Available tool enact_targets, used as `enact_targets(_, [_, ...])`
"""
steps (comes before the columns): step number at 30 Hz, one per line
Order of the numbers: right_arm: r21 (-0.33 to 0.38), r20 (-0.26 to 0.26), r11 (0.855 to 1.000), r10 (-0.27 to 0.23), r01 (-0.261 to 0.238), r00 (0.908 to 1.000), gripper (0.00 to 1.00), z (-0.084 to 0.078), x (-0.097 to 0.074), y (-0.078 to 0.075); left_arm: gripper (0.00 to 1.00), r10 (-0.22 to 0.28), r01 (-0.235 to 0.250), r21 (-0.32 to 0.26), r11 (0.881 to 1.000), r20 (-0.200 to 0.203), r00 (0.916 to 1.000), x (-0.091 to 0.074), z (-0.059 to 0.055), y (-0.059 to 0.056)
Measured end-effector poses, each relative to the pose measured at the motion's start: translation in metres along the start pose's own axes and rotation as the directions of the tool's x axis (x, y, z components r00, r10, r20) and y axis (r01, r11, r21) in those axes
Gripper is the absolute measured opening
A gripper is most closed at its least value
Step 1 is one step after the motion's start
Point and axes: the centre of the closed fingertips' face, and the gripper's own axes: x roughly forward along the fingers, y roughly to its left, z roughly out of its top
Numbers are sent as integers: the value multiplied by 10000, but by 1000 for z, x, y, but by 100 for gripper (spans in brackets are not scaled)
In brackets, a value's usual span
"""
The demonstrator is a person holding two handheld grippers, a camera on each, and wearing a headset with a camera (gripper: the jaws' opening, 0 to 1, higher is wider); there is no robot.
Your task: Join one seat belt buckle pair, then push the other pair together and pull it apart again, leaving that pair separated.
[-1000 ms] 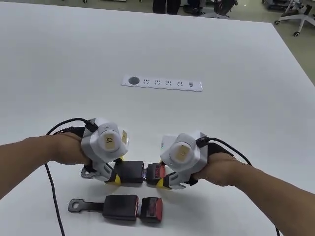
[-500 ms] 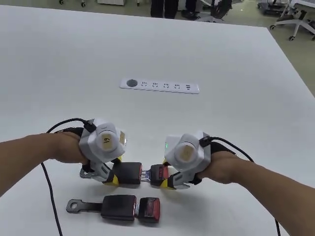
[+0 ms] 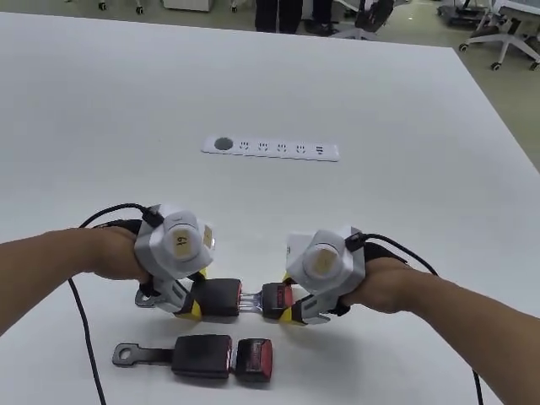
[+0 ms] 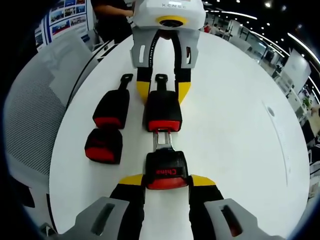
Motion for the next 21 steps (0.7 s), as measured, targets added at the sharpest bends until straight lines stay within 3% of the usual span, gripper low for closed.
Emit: enact_targets(21, [7,-425,10000,-92,92,9991,30,-30,-15,-1,34,234,-230,229,9995,-188,9995,-1,0,1])
